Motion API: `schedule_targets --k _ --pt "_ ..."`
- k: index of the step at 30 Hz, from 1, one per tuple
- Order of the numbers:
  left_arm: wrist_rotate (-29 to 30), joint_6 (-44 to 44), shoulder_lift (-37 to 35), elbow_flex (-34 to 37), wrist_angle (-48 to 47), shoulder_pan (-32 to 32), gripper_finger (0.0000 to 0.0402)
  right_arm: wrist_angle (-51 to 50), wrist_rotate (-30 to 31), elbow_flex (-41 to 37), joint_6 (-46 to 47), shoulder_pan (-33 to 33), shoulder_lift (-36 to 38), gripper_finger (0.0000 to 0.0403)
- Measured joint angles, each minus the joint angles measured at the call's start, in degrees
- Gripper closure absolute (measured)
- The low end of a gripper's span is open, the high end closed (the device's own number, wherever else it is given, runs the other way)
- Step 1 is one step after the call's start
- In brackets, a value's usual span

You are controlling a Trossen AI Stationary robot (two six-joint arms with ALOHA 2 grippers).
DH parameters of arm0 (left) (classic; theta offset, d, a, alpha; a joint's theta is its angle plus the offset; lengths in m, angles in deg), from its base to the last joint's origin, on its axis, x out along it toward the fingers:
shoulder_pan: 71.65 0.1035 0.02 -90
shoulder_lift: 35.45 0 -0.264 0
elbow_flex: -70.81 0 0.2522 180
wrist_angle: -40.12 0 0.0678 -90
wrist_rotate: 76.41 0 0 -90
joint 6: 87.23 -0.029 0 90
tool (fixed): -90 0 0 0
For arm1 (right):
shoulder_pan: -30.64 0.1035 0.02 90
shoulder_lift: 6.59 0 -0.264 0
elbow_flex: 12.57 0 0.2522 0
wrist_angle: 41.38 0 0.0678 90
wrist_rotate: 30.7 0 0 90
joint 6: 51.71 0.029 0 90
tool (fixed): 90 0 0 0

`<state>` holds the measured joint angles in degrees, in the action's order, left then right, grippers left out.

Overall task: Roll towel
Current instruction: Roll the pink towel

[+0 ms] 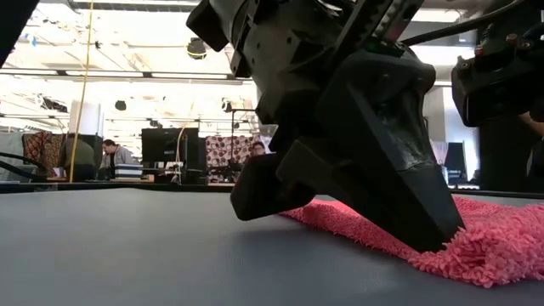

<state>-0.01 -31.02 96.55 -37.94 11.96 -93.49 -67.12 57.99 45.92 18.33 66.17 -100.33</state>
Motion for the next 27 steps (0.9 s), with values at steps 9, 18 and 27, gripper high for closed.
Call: schedule_targets --k 9,18,27 --pt "0.6 -1.9 0.1 -1.9 -0.2 0.4 0.0401 0.0 0.5 0.0 0.0 0.0 0.0 0.0271" --pt "1.2 -1.9 0.1 -1.9 -0.2 0.7 0.0401 0.6 4.6 0.0 -1.4 0.1 0.0 0.0266" --pt "2.3 -1.6 0.1 -1.9 -0.3 0.7 0.0401 -0.7 1.9 0.0 -1.5 0.7 0.0 0.0268"
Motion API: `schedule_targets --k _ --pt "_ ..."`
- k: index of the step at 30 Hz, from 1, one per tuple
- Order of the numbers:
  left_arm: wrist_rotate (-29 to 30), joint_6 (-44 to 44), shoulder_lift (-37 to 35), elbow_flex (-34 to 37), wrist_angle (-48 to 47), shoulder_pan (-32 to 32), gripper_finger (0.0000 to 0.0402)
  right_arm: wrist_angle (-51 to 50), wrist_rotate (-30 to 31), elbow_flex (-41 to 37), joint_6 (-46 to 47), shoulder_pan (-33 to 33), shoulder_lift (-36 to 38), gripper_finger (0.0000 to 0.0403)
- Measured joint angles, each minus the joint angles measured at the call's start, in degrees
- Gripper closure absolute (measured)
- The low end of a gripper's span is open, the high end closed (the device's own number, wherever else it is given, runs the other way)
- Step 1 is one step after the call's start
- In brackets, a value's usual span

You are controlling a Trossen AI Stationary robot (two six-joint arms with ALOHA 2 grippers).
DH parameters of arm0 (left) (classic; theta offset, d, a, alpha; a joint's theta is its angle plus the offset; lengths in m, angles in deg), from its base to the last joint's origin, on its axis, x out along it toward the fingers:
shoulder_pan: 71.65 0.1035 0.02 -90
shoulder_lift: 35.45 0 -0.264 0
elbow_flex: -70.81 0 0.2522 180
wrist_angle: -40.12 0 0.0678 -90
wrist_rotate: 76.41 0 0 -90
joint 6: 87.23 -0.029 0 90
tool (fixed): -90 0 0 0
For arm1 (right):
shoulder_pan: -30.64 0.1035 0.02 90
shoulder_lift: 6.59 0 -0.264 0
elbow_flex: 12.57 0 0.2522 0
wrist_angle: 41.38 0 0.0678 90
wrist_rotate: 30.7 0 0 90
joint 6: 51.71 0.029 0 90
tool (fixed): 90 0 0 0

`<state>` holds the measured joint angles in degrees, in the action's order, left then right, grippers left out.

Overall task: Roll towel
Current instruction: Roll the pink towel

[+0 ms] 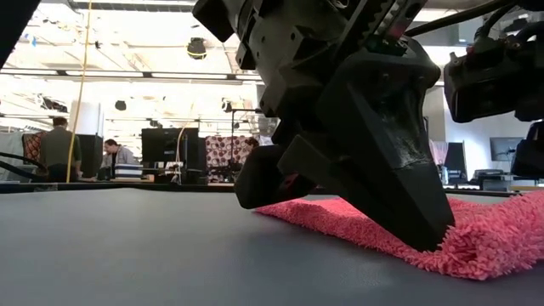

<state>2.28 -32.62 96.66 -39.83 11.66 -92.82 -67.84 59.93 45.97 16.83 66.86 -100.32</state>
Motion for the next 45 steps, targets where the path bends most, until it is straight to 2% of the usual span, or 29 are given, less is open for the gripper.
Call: schedule_targets --k 17,27,30,41,45 --pt "1.3 0.5 0.0 -0.1 -1.2 0.0 0.0401 -0.6 0.6 -0.1 0.7 1.7 0.1 0.0276" --pt "1.5 0.5 0.0 -0.1 -1.2 0.0 0.0401 0.5 0.7 -0.1 0.8 1.7 0.1 0.0195" --pt "1.5 0.5 0.0 -0.1 -1.3 0.0 0.0401 0.0 0.8 0.0 1.3 1.7 0.1 0.0184" --pt "1.7 0.5 0.0 -0.1 -1.4 0.2 0.0401 -7.1 13.1 -0.3 -0.8 5.5 6.7 0.0233" --pt "1.5 0.6 0.0 -0.1 -1.5 0.4 0.0401 -7.4 14.3 -0.2 -0.9 7.1 8.6 0.0235"
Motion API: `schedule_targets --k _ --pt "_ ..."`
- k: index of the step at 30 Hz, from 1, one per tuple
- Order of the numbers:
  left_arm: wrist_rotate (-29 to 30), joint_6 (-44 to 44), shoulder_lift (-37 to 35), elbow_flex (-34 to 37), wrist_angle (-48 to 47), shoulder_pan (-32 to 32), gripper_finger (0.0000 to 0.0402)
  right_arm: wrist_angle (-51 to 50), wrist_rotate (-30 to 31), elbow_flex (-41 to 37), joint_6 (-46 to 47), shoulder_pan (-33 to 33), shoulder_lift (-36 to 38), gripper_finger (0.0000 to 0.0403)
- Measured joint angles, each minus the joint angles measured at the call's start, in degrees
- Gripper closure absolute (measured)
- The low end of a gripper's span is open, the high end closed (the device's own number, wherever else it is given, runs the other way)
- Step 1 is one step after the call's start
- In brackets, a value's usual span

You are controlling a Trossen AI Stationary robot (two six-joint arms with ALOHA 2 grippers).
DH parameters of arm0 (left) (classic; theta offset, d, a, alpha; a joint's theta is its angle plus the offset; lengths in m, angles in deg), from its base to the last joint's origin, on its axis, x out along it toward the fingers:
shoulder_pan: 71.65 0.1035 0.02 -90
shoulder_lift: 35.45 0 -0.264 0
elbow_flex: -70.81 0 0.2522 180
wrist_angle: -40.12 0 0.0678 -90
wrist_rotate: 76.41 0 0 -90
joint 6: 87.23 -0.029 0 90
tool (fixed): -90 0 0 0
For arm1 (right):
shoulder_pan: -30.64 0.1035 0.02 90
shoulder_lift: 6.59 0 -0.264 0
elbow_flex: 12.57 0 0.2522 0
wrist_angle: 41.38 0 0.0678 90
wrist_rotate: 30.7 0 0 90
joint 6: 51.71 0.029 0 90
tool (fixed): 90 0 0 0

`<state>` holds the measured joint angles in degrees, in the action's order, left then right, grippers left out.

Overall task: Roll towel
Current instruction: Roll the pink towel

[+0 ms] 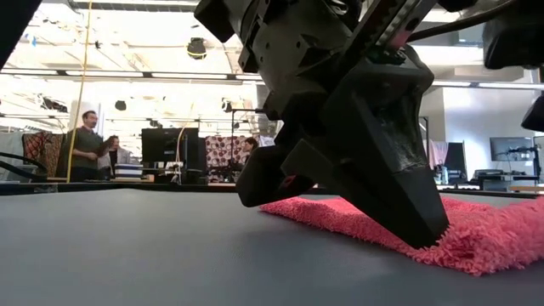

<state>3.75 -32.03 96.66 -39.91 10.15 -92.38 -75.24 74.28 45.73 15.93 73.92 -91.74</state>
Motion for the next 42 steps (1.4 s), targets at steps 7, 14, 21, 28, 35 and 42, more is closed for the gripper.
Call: schedule_targets --k 7,14,21,28,35,42 --pt "-0.4 0.2 0.0 0.0 -0.8 0.8 0.0401 0.4 0.2 0.1 0.6 2.4 0.3 0.0233" --pt "-0.4 0.3 0.0 0.0 -0.8 0.9 0.0401 7.8 4.2 0.5 -14.6 8.0 0.4 0.0237" --pt "-0.4 0.2 0.0 0.1 -0.6 0.9 0.0401 12.2 10.6 2.1 -27.5 10.1 0.3 0.0237" --pt "-0.4 0.2 0.0 0.1 -0.3 0.9 0.0401 13.0 9.3 2.1 -25.9 6.4 -1.6 0.0286" --pt "-0.4 0.3 0.0 0.1 -0.3 0.9 0.0402 12.9 10.1 2.1 -29.0 6.5 -1.4 0.0379" --pt "-0.4 0.2 0.0 0.1 -0.2 0.9 0.0401 9.8 9.7 2.1 -28.0 6.4 -1.4 0.0357"
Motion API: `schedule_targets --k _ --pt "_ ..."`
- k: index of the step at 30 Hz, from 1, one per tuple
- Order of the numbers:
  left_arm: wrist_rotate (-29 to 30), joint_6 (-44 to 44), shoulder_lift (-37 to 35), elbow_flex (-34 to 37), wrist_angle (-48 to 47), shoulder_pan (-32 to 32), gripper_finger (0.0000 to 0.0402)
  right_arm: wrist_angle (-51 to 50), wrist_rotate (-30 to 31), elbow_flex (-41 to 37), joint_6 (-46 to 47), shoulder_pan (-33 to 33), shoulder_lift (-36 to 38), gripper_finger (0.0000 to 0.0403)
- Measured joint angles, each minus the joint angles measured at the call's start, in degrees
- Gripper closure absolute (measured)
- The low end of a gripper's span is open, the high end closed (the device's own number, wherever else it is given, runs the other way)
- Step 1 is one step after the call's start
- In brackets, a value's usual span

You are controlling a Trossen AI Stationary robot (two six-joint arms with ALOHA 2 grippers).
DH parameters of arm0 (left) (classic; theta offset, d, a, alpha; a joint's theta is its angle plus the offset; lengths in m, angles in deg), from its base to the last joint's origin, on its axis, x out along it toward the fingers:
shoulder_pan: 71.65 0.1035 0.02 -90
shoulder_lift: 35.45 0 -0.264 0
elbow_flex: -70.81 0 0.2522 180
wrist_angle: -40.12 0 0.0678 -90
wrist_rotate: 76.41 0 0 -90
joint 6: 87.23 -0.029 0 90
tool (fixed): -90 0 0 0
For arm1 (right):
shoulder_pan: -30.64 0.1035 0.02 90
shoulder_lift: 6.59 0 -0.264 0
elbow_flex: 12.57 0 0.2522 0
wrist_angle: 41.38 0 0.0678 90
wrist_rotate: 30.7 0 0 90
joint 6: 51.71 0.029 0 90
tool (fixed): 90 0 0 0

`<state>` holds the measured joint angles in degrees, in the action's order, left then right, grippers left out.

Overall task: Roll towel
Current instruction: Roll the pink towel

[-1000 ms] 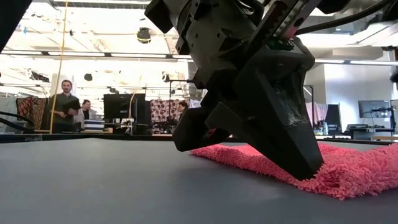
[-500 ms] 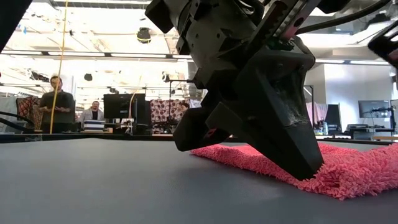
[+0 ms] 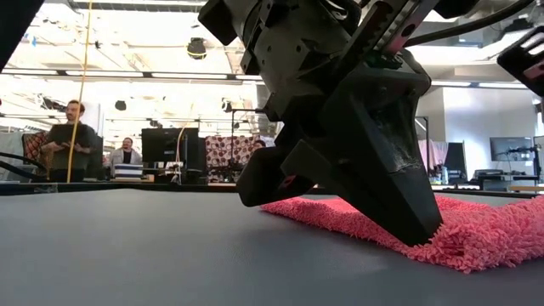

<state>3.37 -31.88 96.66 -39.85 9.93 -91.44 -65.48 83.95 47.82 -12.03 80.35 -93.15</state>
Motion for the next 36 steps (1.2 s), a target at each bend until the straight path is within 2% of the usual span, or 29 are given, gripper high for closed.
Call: schedule_targets --k 5,9,19,22,27,36 --pt "0.0 0.0 0.0 0.0 0.0 0.0 0.0401 -1.6 -0.5 0.0 1.0 0.0 0.0 0.0392" --pt "0.1 0.0 0.0 0.0 0.0 0.0 0.0401 -3.3 -0.9 0.0 3.5 -0.5 0.0 0.0382" --pt "0.3 0.0 0.0 0.0 0.2 0.0 0.0401 -5.9 -2.3 0.0 6.9 -1.5 -0.3 0.0388" --pt "0.3 0.0 0.0 0.0 0.5 0.0 0.0402 -5.5 -3.0 0.0 8.7 -1.9 -2.6 0.0388" --pt "0.2 0.1 0.0 0.0 0.6 0.0 0.0402 -0.5 -7.8 0.1 9.4 -1.8 -8.2 0.0388" --pt "0.0 0.4 0.0 0.0 0.7 0.0 0.0401 -0.5 -6.5 2.0 8.0 -2.3 -11.3 0.0388"
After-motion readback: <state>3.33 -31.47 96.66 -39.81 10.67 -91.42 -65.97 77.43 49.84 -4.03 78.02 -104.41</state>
